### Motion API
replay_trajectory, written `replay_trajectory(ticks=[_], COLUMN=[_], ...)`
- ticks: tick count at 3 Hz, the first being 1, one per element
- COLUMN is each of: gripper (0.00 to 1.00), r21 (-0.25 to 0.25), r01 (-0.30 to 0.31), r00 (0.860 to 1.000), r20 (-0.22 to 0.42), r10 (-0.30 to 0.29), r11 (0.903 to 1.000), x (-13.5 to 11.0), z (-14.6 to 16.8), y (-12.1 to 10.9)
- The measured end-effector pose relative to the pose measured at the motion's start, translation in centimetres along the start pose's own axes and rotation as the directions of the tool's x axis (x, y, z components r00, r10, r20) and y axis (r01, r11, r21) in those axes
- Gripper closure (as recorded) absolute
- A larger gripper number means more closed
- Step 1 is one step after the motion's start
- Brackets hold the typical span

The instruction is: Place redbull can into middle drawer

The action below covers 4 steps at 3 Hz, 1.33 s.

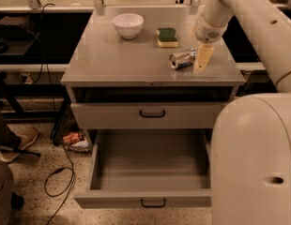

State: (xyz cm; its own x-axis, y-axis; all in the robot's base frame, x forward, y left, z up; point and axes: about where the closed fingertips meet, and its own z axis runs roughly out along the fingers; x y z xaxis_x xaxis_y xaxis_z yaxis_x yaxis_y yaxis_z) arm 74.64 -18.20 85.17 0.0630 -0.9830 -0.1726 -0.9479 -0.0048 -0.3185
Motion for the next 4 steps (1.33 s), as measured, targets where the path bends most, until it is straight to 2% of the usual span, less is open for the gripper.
replay_trajectory(ticks=[1, 3, 4], gripper=[0.49, 0.96, 1.00], r21=[-0.017, -0.018, 0.003], r01=[-0.001, -0.009, -0.026], r00=[1.000, 0.999, 0.997], r20=[0.014, 0.047, 0.074], r10=[0.002, 0.010, 0.026], r11=[0.9999, 0.9998, 0.9997], x=[-0.2, -0.4, -0.4], z=[0.3, -0.6, -2.7], y=[0.2, 0.6, 1.4])
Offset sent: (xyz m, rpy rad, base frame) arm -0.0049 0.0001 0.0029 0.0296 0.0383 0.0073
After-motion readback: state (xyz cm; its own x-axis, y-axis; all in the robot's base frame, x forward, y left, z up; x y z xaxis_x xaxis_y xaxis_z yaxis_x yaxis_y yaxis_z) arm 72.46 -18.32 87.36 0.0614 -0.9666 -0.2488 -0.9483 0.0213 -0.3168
